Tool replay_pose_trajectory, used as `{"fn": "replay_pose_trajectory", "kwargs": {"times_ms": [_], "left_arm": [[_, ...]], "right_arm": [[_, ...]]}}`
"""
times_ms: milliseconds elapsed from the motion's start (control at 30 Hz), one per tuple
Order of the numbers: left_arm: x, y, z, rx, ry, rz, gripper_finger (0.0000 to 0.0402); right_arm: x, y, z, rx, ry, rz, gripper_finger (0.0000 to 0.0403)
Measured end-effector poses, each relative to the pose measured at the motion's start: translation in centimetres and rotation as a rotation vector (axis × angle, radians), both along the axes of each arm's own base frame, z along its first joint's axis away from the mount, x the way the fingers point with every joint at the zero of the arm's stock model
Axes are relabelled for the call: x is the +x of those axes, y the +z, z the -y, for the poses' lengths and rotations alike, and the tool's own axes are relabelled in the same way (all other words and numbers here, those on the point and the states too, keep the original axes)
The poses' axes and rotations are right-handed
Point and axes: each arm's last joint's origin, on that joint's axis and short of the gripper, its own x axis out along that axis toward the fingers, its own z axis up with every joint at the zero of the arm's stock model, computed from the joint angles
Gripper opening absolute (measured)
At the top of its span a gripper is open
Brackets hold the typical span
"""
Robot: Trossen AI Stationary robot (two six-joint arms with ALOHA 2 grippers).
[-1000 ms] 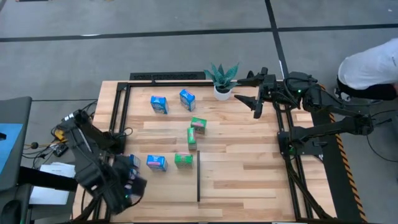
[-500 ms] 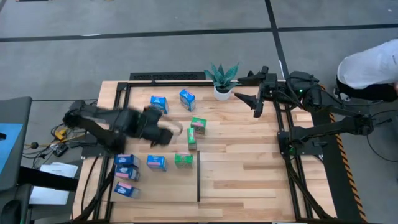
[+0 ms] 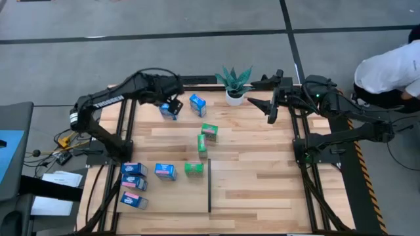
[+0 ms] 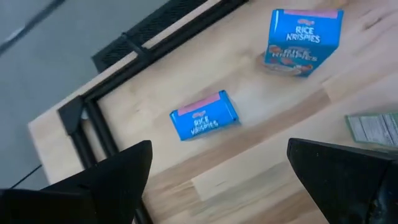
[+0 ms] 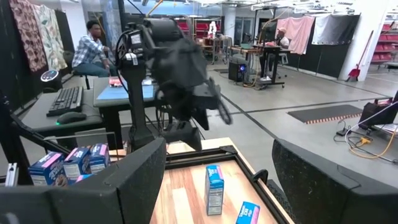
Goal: Stack cereal on shelf
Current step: Put the left light blue cereal box on the shelf aligned with the other light blue cereal box
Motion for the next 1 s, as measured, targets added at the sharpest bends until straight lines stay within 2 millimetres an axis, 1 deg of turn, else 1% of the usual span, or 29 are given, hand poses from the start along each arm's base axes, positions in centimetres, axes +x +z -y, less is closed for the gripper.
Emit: {"fn": "replay_pose_trajectory", "kwargs": {"times_ms": [133,267,400,500,633,800,1000], "left_arm": [[-0.3,-2.1,-2.1,-0.062,0.010,-0.024,0.0364],[-0.5,-4.3,-3.4,-0.075,0.026,-0.058,0.0364],[-0.3,-5.3,-4.3,-0.069,0.026,-0.011,0.0364],[-0.8,-6.1,-5.0,-0.084,0.042,-0.036,0.0364],[-1.3,-7.1,-5.5,-0.144,0.068,-0.028,0.0364],[-1.1,-8.0,-5.5,-0.144,0.082,-0.012,0.0364],[-1.0,-8.5,-5.7,-0.140,0.109,-0.003,0.0364]], "right_arm": [[0.0,0.0,0.0,0.000,0.000,0.000,0.0317],[0.0,0.0,0.1,0.000,-0.009,0.000,0.0317],[-0.1,0.0,0.6,0.012,-0.034,0.001,0.0317],[0.5,-0.4,1.0,0.019,-0.048,-0.019,0.0317],[1.5,-0.9,1.5,0.026,-0.060,-0.047,0.0317],[2.8,-1.8,1.8,0.031,-0.060,-0.093,0.0317],[3.2,-2.1,1.9,0.031,-0.060,-0.108,0.0317]]}}
